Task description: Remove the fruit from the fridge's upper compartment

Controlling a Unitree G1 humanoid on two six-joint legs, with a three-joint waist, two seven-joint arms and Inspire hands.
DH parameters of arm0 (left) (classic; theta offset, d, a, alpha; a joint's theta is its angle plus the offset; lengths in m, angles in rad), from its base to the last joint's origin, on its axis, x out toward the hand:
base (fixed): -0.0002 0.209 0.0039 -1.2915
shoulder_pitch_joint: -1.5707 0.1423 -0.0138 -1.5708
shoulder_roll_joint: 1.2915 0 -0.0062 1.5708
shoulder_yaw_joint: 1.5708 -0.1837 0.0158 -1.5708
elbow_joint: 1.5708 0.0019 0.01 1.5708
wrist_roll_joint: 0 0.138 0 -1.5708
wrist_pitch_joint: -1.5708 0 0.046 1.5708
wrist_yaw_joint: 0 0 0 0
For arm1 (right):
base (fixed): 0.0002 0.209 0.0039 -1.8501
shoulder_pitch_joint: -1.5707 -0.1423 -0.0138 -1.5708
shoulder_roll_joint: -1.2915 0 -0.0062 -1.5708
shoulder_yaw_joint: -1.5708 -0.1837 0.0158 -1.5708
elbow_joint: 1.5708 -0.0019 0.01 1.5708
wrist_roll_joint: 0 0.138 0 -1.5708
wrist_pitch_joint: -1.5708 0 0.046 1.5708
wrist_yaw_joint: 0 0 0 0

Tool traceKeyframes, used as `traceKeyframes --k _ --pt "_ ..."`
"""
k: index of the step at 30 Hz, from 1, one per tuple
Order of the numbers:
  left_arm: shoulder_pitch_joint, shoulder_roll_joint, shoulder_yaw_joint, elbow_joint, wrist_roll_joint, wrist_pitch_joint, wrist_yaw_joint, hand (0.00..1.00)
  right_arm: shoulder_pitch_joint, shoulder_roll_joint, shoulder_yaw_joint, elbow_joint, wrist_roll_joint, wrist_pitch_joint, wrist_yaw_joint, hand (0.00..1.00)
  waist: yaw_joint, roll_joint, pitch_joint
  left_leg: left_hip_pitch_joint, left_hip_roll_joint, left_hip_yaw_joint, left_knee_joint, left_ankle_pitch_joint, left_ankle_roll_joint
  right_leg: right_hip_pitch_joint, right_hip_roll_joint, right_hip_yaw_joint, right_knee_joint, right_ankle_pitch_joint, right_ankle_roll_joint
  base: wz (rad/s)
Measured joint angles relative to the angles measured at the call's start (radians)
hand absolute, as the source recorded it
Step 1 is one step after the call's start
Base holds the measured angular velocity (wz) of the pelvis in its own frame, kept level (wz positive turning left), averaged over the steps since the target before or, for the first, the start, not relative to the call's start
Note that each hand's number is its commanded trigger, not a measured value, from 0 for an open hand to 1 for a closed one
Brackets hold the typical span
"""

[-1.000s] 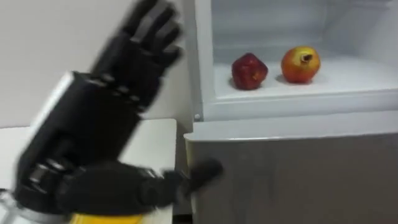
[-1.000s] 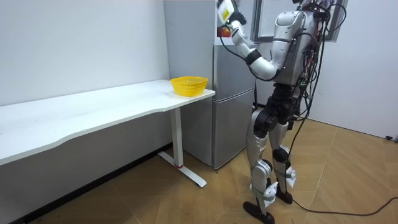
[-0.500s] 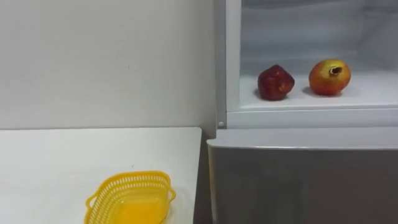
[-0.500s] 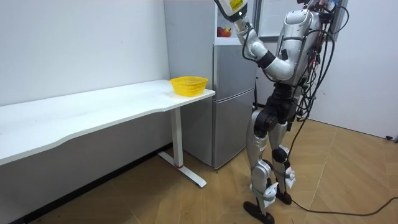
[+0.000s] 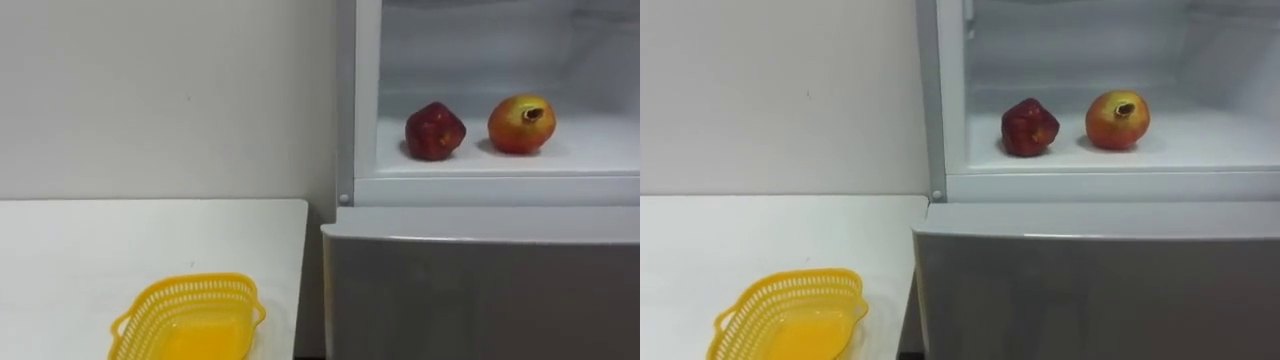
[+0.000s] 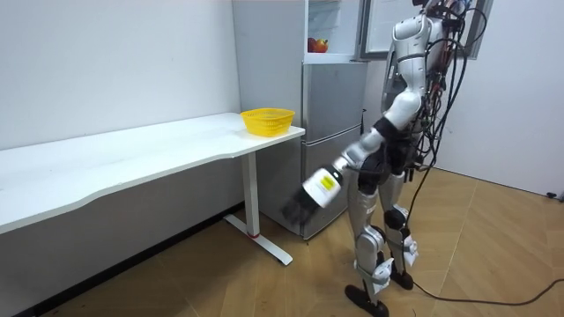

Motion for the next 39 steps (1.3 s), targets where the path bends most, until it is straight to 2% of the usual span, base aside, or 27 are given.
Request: traceKeyframes --k 3,4,7,11,14,17,18,19,23,25,27,28,32,35,37,39 --pt "0.016 -0.006 -0.001 0.146 0.001 0.011 -0.062 0.0 -0.012 0.001 -0.04 -0.006 0.084 -0.002 -0.016 0.0 -0.006 0.006 0.0011 0.003 0.0 -0.002 -0.002 -0.005 0.001 0.001 0.0 0.0 0.0 0.0 0.0 0.0" --pt "0.022 -0.006 -0.002 0.188 0.0 0.022 -0.08 0.0 -0.013 0.001 -0.04 -0.008 0.133 -0.001 -0.031 0.0 -0.005 0.002 0.0045 0.003 0.0 -0.001 -0.004 -0.004 0.001 0.001 0.0 0.0 0.0 0.0 0.0 0.0" --pt "0.028 -0.011 -0.003 0.267 0.001 0.051 -0.129 0.0 -0.018 0.003 -0.076 -0.019 0.268 -0.007 -0.067 0.0 -0.011 0.006 0.009 -0.001 0.0 0.001 0.0 -0.004 0.001 0.003 0.0 -0.004 0.0 0.0 0.0 0.02" --pt "0.019 -0.022 -0.002 0.307 0.024 0.056 -0.165 0.0 -0.046 0.001 -0.127 -0.09 0.365 -0.023 -0.121 0.0 -0.031 0.002 0.0125 -0.016 -0.001 0.007 0.002 -0.004 0.001 -0.007 -0.003 -0.004 0.0 -0.002 0.003 -0.02" --pt "0.014 -0.026 -0.001 0.322 0.05 0.055 -0.198 0.0 -0.059 -0.005 -0.169 -0.235 0.415 -0.048 -0.169 0.0 -0.046 0.003 0.0118 -0.014 -0.001 0.017 0.002 -0.003 0.0 -0.016 -0.003 0.005 -0.001 -0.003 0.004 -0.09" --pt "-0.001 -0.026 -0.001 0.323 0.073 0.054 -0.223 0.0 -0.061 -0.005 -0.188 -0.493 0.488 -0.062 -0.235 0.0 -0.076 -0.003 0.0119 -0.015 -0.002 0.019 0.007 -0.002 0.001 -0.019 -0.004 0.009 -0.001 -0.004 0.005 -0.04" --pt "-0.006 -0.026 -0.002 0.323 0.089 0.054 -0.229 0.0 -0.062 -0.004 -0.188 -0.603 0.502 -0.077 -0.261 0.0 -0.085 -0.006 0.0112 -0.017 -0.003 0.02 0.007 -0.002 0.001 -0.022 -0.004 0.013 -0.001 -0.004 0.006 -0.05" --pt "-0.012 -0.026 -0.002 0.319 0.107 0.052 -0.235 0.0 -0.061 -0.003 -0.188 -0.702 0.501 -0.09 -0.285 0.0 -0.088 -0.012 0.009 -0.019 -0.003 0.023 0.007 -0.002 0.001 -0.026 -0.004 0.017 -0.001 -0.005 0.006 -0.06" --pt "-0.026 -0.021 -0.021 0.322 0.134 0.049 -0.256 0.0 -0.062 -0.002 -0.186 -1.023 0.502 -0.101 -0.354 0.0 -0.084 -0.022 0.0069 -0.031 -0.003 0.038 0.011 -0.001 0.001 -0.046 -0.003 0.039 0.012 -0.004 0.006 -0.13" --pt "-0.022 -0.014 -0.021 0.322 0.167 0.047 -0.267 0.0 -0.065 -0.01 -0.191 -1.161 0.497 -0.144 -0.406 0.0 -0.085 -0.028 0.0066 -0.029 -0.002 0.038 0.011 -0.001 0.001 -0.041 -0.003 0.038 0.018 -0.004 0.005 0.02" --pt "-0.019 -0.002 -0.038 0.322 0.178 0.045 -0.271 0.0 -0.078 -0.025 -0.193 -1.215 0.501 -0.159 -0.431 0.0 -0.085 -0.039 0.007 -0.029 -0.002 0.04 0.011 -0.001 0.001 -0.039 -0.004 0.028 0.018 -0.004 0.005 0.07" --pt "-0.016 0.003 -0.048 0.323 0.18 0.042 -0.28 0.0 -0.086 -0.029 -0.193 -1.259 0.502 -0.159 -0.442 0.0 -0.082 -0.044 0.0106 -0.031 -0.002 0.043 0.011 -0.001 0.001 -0.04 -0.004 0.027 0.018 -0.004 0.005 0.04" --pt "-0.009 -0.001 -0.057 0.332 0.226 0.042 -0.294 0.0 -0.092 -0.029 -0.191 -1.416 0.484 -0.174 -0.456 0.0 -0.079 -0.044 0.0106 -0.048 -0.002 0.046 0.016 -0.002 0.002 -0.056 -0.005 0.026 0.018 -0.003 0.006 -0.01" --pt "-0.009 -0.002 -0.058 0.37 0.265 0.04 -0.306 0.0 -0.1 -0.029 -0.191 -1.499 0.458 -0.177 -0.458 0.0 -0.076 -0.035 0.01 -0.048 -0.002 0.047 0.021 -0.002 0.002 -0.058 -0.005 0.027 0.019 -0.003 0.006 0.0" --pt "-0.007 -0.002 -0.058 0.394 0.268 0.039 -0.324 0.0 -0.109 -0.036 -0.191 -1.556 0.458 -0.202 -0.459 0.0 -0.077 -0.023 0.0092 -0.048 -0.001 0.046 0.021 -0.002 0.002 -0.058 -0.005 0.025 0.019 -0.003 0.006 0.0" --pt "-0.002 -0.003 -0.057 0.4 0.282 0.04 -0.337 0.0 -0.127 -0.042 -0.191 -1.587 0.455 -0.204 -0.458 0.0 -0.076 -0.02 0.0083 -0.049 0.0 0.047 0.02 -0.002 0.002 -0.059 -0.004 0.024 0.019 -0.003 0.006 0.0"
